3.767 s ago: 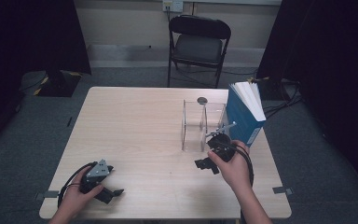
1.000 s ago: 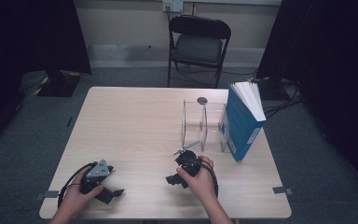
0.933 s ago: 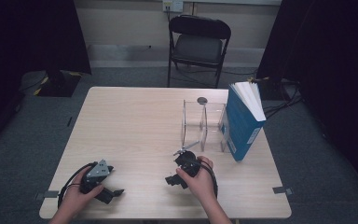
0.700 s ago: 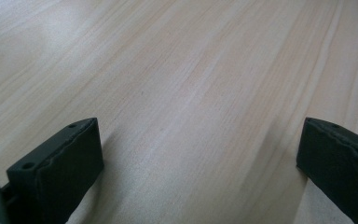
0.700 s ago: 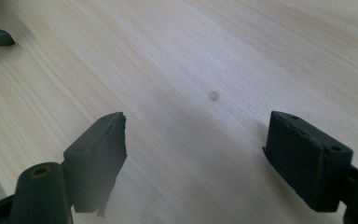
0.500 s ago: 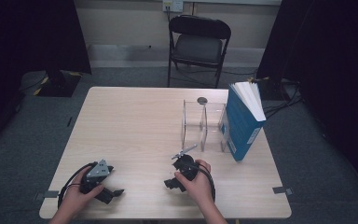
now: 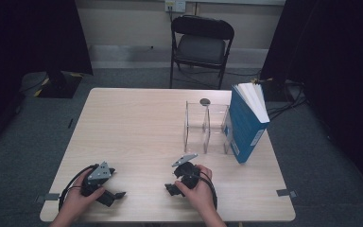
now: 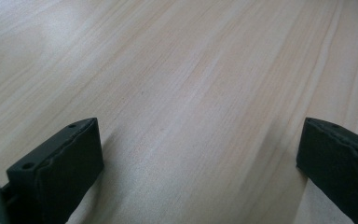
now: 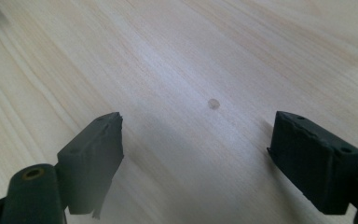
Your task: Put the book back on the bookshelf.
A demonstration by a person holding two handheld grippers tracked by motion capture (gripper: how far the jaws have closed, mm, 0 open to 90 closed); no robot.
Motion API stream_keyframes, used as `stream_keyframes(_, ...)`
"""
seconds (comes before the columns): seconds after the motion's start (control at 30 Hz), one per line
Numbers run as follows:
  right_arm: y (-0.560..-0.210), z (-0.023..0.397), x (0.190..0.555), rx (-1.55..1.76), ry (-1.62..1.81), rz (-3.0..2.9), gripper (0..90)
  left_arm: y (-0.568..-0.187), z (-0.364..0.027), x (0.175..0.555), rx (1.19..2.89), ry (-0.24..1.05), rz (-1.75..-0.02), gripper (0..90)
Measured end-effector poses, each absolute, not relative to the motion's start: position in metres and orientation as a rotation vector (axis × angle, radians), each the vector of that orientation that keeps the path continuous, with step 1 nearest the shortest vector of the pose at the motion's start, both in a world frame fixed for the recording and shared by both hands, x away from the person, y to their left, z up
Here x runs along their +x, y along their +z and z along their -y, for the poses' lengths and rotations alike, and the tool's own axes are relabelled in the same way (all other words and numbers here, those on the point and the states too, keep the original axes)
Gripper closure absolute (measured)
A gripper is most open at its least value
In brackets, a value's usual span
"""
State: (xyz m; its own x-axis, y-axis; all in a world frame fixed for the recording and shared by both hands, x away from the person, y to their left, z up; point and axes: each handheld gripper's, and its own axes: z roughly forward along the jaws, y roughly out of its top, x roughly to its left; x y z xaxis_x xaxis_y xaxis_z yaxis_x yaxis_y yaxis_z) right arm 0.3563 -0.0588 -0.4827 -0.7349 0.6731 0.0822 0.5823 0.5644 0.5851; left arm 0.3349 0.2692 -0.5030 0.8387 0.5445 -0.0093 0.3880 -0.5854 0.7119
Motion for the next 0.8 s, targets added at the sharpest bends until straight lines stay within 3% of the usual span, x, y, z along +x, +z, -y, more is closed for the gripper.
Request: stream_keyframes(0.8,-0.501,0.062,0.343,0.963,1.067,-2.457,13.8,-0.503,-0.269,0.335,2.259,0.265,-0.682,0.0)
